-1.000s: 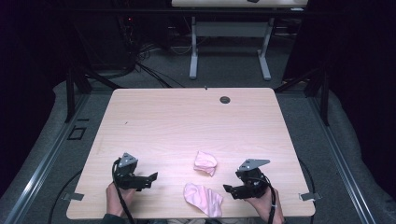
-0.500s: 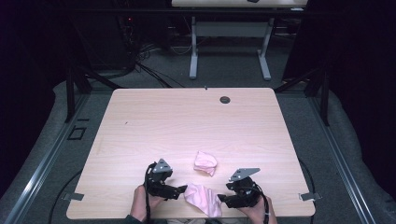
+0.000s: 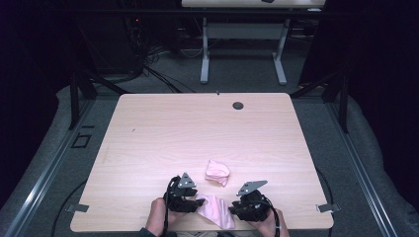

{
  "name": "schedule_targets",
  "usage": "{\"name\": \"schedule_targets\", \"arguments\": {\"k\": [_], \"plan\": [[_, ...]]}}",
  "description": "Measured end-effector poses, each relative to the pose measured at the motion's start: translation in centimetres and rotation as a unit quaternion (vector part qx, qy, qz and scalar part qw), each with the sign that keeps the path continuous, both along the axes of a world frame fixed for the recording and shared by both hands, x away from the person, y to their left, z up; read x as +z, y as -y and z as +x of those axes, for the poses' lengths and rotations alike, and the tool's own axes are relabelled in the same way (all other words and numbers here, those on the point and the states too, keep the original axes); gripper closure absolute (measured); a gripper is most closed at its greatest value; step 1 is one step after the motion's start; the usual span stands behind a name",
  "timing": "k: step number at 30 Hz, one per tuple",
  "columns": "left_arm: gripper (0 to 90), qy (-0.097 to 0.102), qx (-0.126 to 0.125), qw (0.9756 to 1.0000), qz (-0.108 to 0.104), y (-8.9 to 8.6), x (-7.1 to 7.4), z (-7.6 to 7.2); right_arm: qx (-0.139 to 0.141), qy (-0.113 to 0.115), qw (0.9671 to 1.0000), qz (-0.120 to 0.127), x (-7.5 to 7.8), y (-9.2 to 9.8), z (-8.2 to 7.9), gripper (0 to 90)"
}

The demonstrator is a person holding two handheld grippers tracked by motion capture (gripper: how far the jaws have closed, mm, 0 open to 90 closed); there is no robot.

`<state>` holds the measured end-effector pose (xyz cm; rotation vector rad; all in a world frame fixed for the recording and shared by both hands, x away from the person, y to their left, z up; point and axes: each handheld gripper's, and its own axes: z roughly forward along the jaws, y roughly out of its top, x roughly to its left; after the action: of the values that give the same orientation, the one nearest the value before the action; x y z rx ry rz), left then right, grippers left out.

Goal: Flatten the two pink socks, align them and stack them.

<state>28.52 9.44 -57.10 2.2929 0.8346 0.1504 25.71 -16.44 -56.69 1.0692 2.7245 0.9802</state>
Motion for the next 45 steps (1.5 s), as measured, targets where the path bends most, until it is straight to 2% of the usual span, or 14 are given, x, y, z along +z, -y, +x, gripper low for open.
{"name": "schedule_targets", "arguments": {"k": [5, 10, 19, 26, 27, 30, 32, 34, 37, 40, 41, 42, 43, 45], "plan": [[72.2, 0.018, -0.009, 0.9996, 0.020, 0.1, 0.0, -0.6, 0.006, -0.011, 0.9997, 0.021, -0.3, 0.2, 0.2, 85.4], [84.8, 0.018, -0.015, 0.9997, 0.011, 0.0, -0.1, -0.7, 0.005, -0.015, 0.9994, 0.030, -0.4, 0.3, 0.2, 87.2], [86.7, 0.020, 0.009, 0.9996, -0.016, -0.5, 0.0, -0.9, -0.025, 0.015, 0.9988, 0.039, 1.2, 1.9, 0.2, 87.8], [86.0, 0.013, 0.052, 0.9981, -0.029, -0.6, 0.5, -0.9, -0.058, 0.031, 0.9974, 0.032, 2.2, 3.5, 0.9, 87.7], [85.5, 0.001, 0.055, 0.9982, -0.022, -0.6, 0.2, -0.8, -0.063, 0.026, 0.9974, 0.023, 2.1, 3.8, 1.3, 87.7], [78.5, 0.005, 0.062, 0.9980, -0.014, -0.5, 0.0, -0.7, -0.064, 0.023, 0.9977, 0.005, 1.3, 3.7, 1.6, 87.2], [67.1, 0.007, 0.065, 0.9978, -0.009, -0.4, 0.1, -0.7, -0.063, 0.022, 0.9978, 0.001, 1.0, 3.6, 1.6, 86.6], [60.3, 0.019, 0.068, 0.9975, -0.011, -0.7, 0.5, -0.9, -0.067, 0.039, 0.9970, -0.004, 0.8, 3.6, 1.6, 77.9], [53.6, 0.022, 0.068, 0.9973, -0.014, -0.9, 0.7, -1.0, -0.060, 0.068, 0.9958, 0.010, 1.8, 3.9, 0.9, 65.6], [49.4, 0.027, 0.056, 0.9978, -0.022, -1.1, 0.9, -1.4, -0.023, 0.083, 0.9962, 0.016, 2.6, 3.6, 0.0, 60.5], [48.6, 0.027, 0.053, 0.9979, -0.023, -1.1, 1.0, -1.5, 0.002, 0.084, 0.9964, 0.011, 2.5, 3.1, -0.4, 59.4], [47.6, 0.027, 0.053, 0.9979, -0.023, -1.1, 1.0, -1.5, 0.002, 0.084, 0.9964, 0.011, 2.5, 3.1, -0.4, 59.4], [46.4, 0.030, 0.053, 0.9979, -0.021, -1.0, 1.0, -1.6, 0.032, 0.077, 0.9965, -0.007, 1.8, 2.2, -0.6, 58.2], [45.6, 0.033, 0.042, 0.9983, -0.025, -0.8, 1.0, -1.7, 0.048, 0.067, 0.9965, -0.016, 0.9, 1.6, -0.7, 57.9]]}}
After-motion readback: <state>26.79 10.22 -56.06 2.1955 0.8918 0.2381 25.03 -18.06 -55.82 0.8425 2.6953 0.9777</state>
